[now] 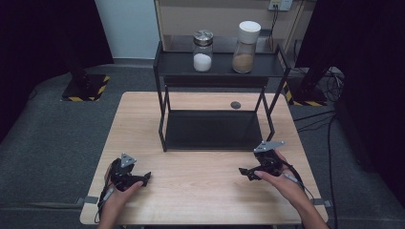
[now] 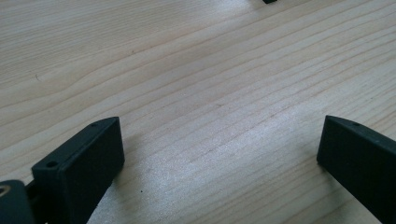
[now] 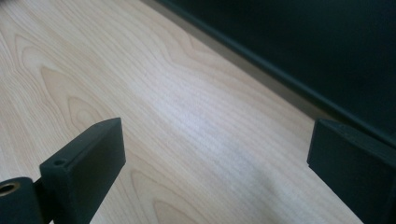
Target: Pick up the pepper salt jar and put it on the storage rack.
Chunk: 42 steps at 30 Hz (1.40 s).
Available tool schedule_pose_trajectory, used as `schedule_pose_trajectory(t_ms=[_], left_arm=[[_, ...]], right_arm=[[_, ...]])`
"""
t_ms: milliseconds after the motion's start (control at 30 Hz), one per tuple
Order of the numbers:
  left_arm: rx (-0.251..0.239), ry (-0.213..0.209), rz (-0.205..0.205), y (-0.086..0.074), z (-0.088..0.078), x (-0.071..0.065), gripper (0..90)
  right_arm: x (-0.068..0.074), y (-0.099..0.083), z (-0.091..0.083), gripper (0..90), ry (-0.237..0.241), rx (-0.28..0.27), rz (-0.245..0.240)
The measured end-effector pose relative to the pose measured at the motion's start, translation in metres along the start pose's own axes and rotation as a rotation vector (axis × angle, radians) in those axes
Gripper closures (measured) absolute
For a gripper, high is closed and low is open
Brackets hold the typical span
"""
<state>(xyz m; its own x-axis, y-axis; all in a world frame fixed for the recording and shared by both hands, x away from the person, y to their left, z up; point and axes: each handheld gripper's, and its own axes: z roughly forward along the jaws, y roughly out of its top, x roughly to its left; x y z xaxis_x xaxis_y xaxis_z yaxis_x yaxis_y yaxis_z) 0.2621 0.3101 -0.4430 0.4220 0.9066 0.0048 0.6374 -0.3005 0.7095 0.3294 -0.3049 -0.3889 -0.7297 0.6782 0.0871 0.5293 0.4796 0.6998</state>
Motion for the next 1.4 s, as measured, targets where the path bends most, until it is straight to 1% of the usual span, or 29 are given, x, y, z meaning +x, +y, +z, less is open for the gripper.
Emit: schedule_pose_trajectory(t_ms=[167, 300, 533, 733, 833, 1100, 1233, 1300, 1400], left_arm=[[0.000, 0.000, 0.000, 0.000, 0.000, 0.000, 0.0], [0.000, 0.000, 0.000, 0.000, 0.000, 0.000, 0.0], [0.000, 0.000, 0.000, 0.000, 0.000, 0.000, 0.0], [0.000, 0.000, 0.000, 0.000, 0.000, 0.000, 0.0], [0.000, 0.000, 0.000, 0.000, 0.000, 0.000, 0.0], [0.000, 0.000, 0.000, 0.000, 0.000, 0.000, 0.0], [0.000, 0.000, 0.000, 0.000, 0.000, 0.000, 0.0], [0.000, 0.000, 0.000, 0.000, 0.000, 0.000, 0.0], [0.000, 0.000, 0.000, 0.000, 0.000, 0.000, 0.0]], right_arm=[[0.004, -0.010, 0.007, 4.8, 0.001, 0.014, 0.005], [0.007, -0.016, 0.013, 4.8, -0.003, 0.029, -0.005], [0.013, -0.026, 0.018, 4.6, 0.004, 0.031, -0.007], [0.020, -0.032, 0.024, 4.4, 0.003, 0.039, -0.029], [0.023, -0.036, 0.026, 3.9, 0.005, 0.035, -0.036], [0.034, -0.041, 0.029, 1.0, -0.026, 0.028, -0.083], [0.036, -0.047, 0.029, 0.8, -0.030, 0.008, -0.087], [0.035, -0.053, 0.028, 0.8, -0.029, -0.014, -0.087], [0.035, -0.054, 0.028, 0.9, -0.030, -0.018, -0.086]])
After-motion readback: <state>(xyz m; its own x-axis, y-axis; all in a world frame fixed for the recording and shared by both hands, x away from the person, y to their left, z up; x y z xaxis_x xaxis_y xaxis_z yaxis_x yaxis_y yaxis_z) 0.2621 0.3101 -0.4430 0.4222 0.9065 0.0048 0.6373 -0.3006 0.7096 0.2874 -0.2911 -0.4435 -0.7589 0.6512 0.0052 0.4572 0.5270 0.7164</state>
